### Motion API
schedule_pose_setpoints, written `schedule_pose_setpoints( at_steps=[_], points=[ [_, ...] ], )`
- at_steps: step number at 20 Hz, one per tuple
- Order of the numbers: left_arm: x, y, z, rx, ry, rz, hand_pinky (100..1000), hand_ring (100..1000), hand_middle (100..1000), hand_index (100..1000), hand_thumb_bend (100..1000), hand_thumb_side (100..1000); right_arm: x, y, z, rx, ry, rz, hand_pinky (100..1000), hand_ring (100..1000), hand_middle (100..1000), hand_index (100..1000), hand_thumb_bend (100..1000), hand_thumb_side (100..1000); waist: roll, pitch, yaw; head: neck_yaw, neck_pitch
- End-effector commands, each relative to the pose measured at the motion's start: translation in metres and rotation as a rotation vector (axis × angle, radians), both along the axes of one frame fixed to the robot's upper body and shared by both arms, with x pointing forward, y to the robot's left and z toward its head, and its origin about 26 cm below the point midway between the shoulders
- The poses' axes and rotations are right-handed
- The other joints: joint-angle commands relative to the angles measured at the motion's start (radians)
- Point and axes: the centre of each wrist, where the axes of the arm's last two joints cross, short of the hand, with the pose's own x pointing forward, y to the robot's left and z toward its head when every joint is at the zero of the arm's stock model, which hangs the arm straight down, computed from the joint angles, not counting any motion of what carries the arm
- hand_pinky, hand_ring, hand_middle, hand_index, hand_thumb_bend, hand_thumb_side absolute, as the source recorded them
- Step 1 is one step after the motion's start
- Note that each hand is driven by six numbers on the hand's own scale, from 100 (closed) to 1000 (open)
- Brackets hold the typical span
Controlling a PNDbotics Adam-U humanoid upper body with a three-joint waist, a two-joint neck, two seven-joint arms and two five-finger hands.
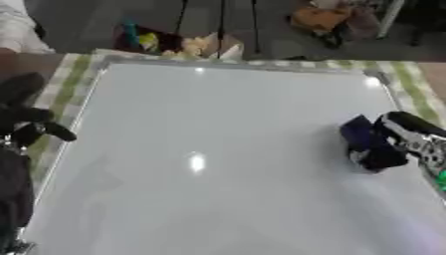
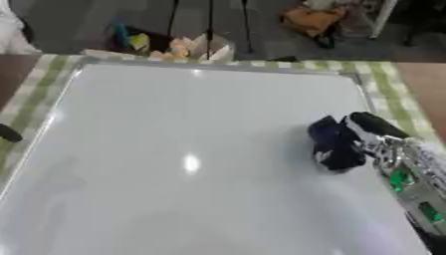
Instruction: Wipe the whiteboard clean with a brush.
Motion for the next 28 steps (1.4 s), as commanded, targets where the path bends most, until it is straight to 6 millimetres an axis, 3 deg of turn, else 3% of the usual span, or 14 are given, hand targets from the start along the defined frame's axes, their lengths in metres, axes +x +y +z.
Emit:
schedule_pose_setpoints(
  at_steps=[1,12,28],
  points=[
    [-0.003,0.001,0.007,0.01,-0.026,-0.003,455,903,792,615,100,977,-0.005,-0.009,0.015,0.071,0.057,-0.074,584,716,553,232,100,294,0.001,-0.019,-0.002,0.001,-0.008],
    [-0.003,0.001,0.007,0.01,-0.026,0.0,456,904,793,615,100,977,-0.006,-0.018,0.016,0.137,0.037,-0.094,576,710,543,228,100,292,0.0,-0.018,-0.002,0.001,-0.003],
    [-0.002,0.0,0.008,0.01,-0.029,-0.011,456,904,793,616,100,974,0.0,-0.002,-0.006,0.087,0.154,-0.016,593,727,555,233,100,285,-0.001,-0.02,0.01,-0.007,-0.006]
  ],
)
